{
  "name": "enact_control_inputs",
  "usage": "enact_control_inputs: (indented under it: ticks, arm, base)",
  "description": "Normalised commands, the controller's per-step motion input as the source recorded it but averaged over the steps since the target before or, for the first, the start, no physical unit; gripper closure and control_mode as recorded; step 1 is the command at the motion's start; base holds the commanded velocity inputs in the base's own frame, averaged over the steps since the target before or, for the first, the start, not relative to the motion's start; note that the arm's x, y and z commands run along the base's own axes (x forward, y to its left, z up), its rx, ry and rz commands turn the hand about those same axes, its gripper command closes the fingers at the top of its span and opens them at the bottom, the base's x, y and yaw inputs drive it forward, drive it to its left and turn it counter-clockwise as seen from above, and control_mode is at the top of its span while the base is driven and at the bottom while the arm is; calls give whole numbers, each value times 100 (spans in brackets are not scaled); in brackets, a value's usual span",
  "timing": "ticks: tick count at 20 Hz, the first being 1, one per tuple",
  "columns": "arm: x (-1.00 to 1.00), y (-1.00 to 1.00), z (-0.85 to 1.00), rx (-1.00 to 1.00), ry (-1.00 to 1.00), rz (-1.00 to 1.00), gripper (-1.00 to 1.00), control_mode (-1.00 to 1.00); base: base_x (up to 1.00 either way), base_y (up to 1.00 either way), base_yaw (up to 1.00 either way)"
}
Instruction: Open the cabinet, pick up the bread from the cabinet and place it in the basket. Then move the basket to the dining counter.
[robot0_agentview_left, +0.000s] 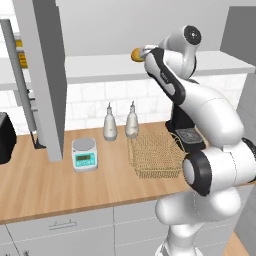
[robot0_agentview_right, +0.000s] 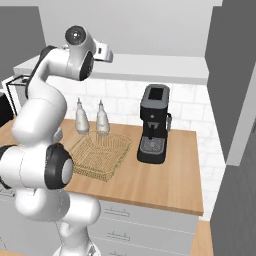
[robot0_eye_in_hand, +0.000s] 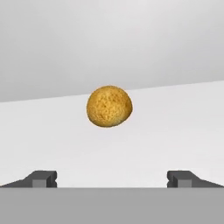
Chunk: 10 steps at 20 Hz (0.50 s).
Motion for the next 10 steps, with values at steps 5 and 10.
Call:
enact_control_inputs:
  ticks: [5, 10]
  arm:
    - [51, 24, -18, 0, 4, 0, -100, -100]
    - [38, 14, -5, 0, 0, 0, -100, -100]
  base:
    - [0, 0, 0]
    - [0, 0, 0]
